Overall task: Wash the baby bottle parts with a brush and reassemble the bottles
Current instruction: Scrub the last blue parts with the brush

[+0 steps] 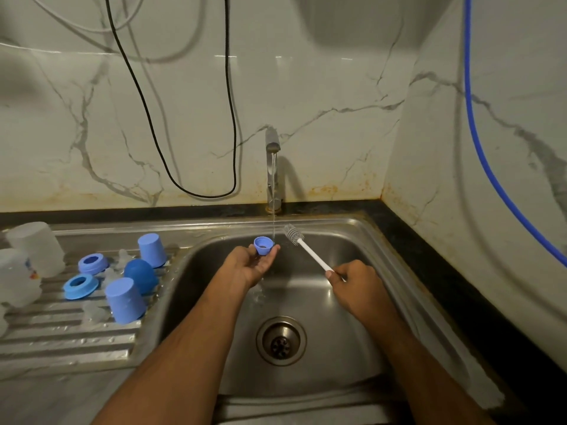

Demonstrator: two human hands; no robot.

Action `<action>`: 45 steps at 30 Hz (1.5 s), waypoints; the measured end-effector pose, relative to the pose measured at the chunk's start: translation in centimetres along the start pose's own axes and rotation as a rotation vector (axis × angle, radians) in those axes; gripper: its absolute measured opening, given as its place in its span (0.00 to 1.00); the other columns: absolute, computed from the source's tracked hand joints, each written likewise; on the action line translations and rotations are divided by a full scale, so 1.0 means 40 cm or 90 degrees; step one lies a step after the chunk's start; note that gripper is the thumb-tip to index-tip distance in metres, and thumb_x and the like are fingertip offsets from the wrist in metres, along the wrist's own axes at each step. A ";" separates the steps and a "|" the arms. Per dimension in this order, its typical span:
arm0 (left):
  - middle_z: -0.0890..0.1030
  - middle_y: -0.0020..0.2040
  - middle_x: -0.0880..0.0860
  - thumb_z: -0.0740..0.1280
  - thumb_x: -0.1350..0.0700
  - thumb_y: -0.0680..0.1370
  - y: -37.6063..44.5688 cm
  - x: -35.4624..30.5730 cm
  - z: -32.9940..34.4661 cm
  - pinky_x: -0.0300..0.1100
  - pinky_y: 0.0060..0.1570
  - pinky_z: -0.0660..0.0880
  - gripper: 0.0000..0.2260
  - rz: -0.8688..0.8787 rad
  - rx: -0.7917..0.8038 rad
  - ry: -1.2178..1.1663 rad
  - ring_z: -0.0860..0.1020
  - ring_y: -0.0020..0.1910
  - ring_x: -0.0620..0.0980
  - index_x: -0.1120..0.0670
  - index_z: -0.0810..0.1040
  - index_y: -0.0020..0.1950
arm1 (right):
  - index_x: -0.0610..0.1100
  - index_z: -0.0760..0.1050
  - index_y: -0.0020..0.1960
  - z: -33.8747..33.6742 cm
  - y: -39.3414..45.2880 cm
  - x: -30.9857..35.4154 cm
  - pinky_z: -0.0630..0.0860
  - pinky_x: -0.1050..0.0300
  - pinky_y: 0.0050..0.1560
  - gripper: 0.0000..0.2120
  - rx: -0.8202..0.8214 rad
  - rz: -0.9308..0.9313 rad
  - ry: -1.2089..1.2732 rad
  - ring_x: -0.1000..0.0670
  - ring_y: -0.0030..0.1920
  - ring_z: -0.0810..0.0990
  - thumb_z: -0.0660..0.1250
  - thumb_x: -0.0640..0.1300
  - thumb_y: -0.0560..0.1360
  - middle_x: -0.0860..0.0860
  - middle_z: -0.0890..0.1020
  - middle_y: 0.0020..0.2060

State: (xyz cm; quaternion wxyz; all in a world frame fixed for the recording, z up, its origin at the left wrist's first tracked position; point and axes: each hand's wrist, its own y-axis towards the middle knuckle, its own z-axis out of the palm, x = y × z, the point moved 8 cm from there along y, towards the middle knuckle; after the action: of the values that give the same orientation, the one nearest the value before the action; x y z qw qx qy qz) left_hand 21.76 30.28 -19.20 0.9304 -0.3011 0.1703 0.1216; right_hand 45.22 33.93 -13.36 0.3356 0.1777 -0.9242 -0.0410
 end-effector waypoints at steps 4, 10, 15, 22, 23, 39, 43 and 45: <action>0.72 0.68 0.69 0.55 0.70 0.82 -0.005 0.001 0.007 0.57 0.64 0.76 0.15 0.016 0.018 0.001 0.75 0.64 0.69 0.65 0.70 0.68 | 0.43 0.83 0.58 0.001 -0.003 0.003 0.69 0.63 0.38 0.14 0.006 -0.002 0.002 0.56 0.36 0.75 0.66 0.52 0.81 0.54 0.78 0.37; 0.71 0.69 0.69 0.56 0.69 0.83 0.001 0.021 0.022 0.58 0.66 0.74 0.16 0.022 0.027 0.034 0.74 0.66 0.68 0.65 0.69 0.71 | 0.44 0.83 0.58 -0.004 -0.001 0.002 0.70 0.62 0.44 0.14 0.001 0.000 0.001 0.54 0.39 0.75 0.67 0.52 0.81 0.49 0.85 0.44; 0.73 0.68 0.67 0.57 0.69 0.82 0.011 0.043 0.031 0.57 0.66 0.74 0.15 0.012 0.025 0.105 0.75 0.66 0.66 0.64 0.71 0.69 | 0.44 0.84 0.59 -0.005 0.000 0.000 0.74 0.59 0.48 0.15 0.008 0.016 -0.001 0.48 0.47 0.83 0.67 0.53 0.80 0.48 0.86 0.47; 0.78 0.57 0.64 0.55 0.70 0.82 0.011 0.047 0.027 0.55 0.62 0.74 0.15 0.027 0.017 0.194 0.78 0.60 0.61 0.64 0.74 0.65 | 0.43 0.81 0.63 -0.023 -0.013 0.015 0.69 0.63 0.48 0.15 0.001 0.016 0.006 0.49 0.53 0.83 0.66 0.51 0.82 0.48 0.86 0.53; 0.78 0.54 0.64 0.54 0.71 0.82 0.010 0.044 0.024 0.55 0.63 0.74 0.14 0.029 0.016 0.192 0.78 0.57 0.60 0.64 0.75 0.63 | 0.43 0.81 0.63 -0.023 -0.014 0.017 0.69 0.63 0.47 0.16 0.002 0.014 0.007 0.49 0.52 0.83 0.66 0.51 0.82 0.48 0.86 0.53; 0.75 0.65 0.66 0.62 0.70 0.81 0.034 0.014 0.036 0.55 0.66 0.74 0.14 0.069 0.045 0.108 0.76 0.64 0.63 0.68 0.72 0.67 | 0.44 0.82 0.62 -0.022 -0.015 0.015 0.69 0.63 0.46 0.15 0.004 0.016 0.010 0.49 0.51 0.83 0.66 0.51 0.81 0.47 0.86 0.51; 0.79 0.49 0.61 0.63 0.70 0.80 0.023 0.039 0.045 0.52 0.52 0.82 0.08 0.076 0.067 0.229 0.79 0.50 0.55 0.66 0.78 0.58 | 0.43 0.82 0.62 -0.023 -0.016 0.016 0.68 0.64 0.45 0.15 0.007 0.014 0.007 0.49 0.51 0.83 0.66 0.51 0.81 0.48 0.86 0.51; 0.79 0.50 0.62 0.59 0.69 0.81 0.005 0.048 0.049 0.54 0.57 0.78 0.08 0.069 0.076 0.240 0.79 0.50 0.57 0.63 0.77 0.52 | 0.44 0.82 0.62 -0.023 -0.017 0.018 0.68 0.65 0.39 0.15 0.009 0.014 -0.001 0.51 0.45 0.81 0.66 0.51 0.82 0.48 0.86 0.50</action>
State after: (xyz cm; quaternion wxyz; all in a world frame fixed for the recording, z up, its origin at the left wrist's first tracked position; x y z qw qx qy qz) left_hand 23.91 31.86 -18.54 0.8904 -0.2533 0.3640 0.1027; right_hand 45.51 33.10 -12.34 0.3336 0.1701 -0.9267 -0.0309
